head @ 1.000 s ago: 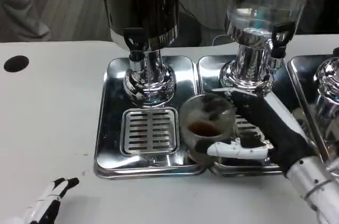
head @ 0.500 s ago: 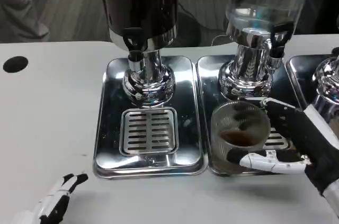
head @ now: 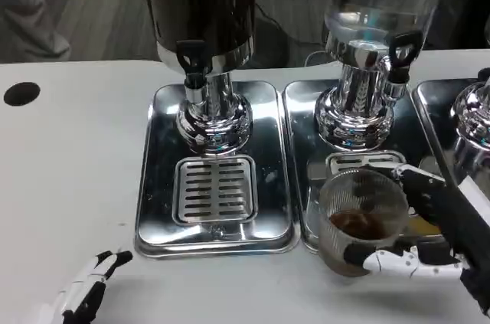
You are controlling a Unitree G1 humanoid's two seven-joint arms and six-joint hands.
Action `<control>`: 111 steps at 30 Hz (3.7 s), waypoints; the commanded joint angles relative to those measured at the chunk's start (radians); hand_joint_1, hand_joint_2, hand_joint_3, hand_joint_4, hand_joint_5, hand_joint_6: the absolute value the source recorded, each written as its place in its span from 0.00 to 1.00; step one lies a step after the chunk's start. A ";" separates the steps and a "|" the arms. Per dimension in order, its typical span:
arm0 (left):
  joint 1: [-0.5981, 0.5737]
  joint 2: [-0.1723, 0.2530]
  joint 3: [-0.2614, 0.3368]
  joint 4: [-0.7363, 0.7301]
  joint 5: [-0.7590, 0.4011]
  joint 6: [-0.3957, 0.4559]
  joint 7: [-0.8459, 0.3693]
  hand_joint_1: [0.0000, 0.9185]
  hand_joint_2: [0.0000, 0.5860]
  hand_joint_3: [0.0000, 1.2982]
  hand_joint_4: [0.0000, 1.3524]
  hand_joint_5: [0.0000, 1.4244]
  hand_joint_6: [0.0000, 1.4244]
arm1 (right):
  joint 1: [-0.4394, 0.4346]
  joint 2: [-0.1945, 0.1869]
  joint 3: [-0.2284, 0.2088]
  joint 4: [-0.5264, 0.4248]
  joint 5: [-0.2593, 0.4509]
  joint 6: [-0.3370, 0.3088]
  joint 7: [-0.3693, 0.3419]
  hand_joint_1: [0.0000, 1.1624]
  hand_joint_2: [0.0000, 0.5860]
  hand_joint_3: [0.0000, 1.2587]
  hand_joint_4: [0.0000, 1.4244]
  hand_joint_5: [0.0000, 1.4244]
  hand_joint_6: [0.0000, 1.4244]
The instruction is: Grasp the cup under the faucet to collect the drink, then remove the cup.
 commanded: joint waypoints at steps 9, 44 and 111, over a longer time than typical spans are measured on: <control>0.019 0.014 -0.001 0.000 0.009 -0.006 0.006 0.00 0.08 0.13 0.07 0.09 0.30 | 0.055 -0.003 -0.008 0.035 0.006 -0.134 -0.007 0.72 0.20 0.39 0.35 0.31 0.18; 0.051 0.012 0.000 -0.071 0.037 0.024 -0.013 0.00 0.08 0.13 0.06 0.09 0.30 | 0.048 -0.025 0.011 0.230 0.010 -0.333 0.012 0.62 0.18 0.11 0.09 0.11 0.02; -0.125 0.034 0.086 -0.033 0.197 0.105 0.058 0.00 0.14 0.04 0.00 0.02 0.14 | 0.182 -0.136 -0.107 -0.042 -0.662 -0.047 -0.499 0.28 1.00 0.11 0.00 0.00 0.00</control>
